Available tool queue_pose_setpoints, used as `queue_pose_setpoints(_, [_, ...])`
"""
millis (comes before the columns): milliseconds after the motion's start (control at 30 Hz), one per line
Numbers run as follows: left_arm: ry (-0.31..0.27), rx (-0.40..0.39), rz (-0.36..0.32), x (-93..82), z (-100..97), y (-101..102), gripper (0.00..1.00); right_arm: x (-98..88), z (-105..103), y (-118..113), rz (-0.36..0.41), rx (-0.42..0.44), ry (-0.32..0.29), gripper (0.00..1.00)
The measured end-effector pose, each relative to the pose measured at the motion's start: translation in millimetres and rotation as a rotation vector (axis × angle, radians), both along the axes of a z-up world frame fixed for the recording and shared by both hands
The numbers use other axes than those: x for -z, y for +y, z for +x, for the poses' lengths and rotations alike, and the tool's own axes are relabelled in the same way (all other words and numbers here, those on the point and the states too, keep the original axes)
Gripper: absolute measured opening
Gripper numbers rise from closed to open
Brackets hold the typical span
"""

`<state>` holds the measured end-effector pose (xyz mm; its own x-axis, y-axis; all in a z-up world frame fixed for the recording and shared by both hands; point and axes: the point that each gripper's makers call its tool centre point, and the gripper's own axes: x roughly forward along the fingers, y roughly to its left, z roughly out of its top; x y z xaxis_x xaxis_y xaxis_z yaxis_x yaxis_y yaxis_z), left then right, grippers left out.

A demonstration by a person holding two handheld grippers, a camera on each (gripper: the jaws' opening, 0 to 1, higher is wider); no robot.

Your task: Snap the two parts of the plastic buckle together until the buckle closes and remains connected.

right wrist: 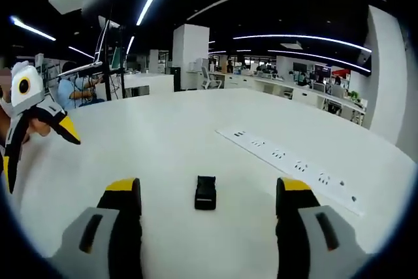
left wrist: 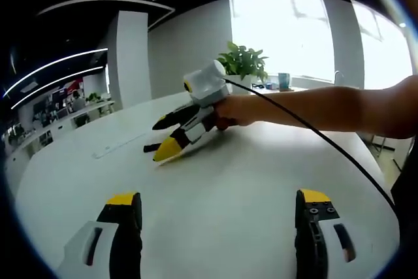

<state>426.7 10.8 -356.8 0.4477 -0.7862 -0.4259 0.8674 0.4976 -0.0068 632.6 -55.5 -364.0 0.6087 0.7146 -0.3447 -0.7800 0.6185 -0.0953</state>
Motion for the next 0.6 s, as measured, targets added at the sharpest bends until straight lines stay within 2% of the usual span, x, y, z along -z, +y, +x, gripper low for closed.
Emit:
queue_pose_setpoints(33, [0.0,-0.001,0.0,0.0,0.1,0.0,1.0,-0.8,2.1,-1.7,0.0,0.016,-0.007,0.99])
queue_pose_setpoints(100, [0.0,-0.003,0.0,0.1,0.6,0.3,1.0,-2.8,2.6,-3.0,0.011,0.023,-0.007,1.0])
queue_pose_setpoints(267, [0.0,-0.005,0.0,0.0,0.8,0.3,1.0,-1.1,3.6,-2.3,0.015,0.019,0.007,1.0])
queue_pose_setpoints(400, [-0.001,-0.006,0.001,0.2,1.5,0.6,1.0,-5.5,7.1,-6.2,0.026,0.053,-0.022,1.0])
queue_pose_setpoints(600, [0.005,-0.007,0.0,1.8,2.7,0.9,1.0,-9.5,5.5,-11.5,0.044,0.075,-0.027,1.0])
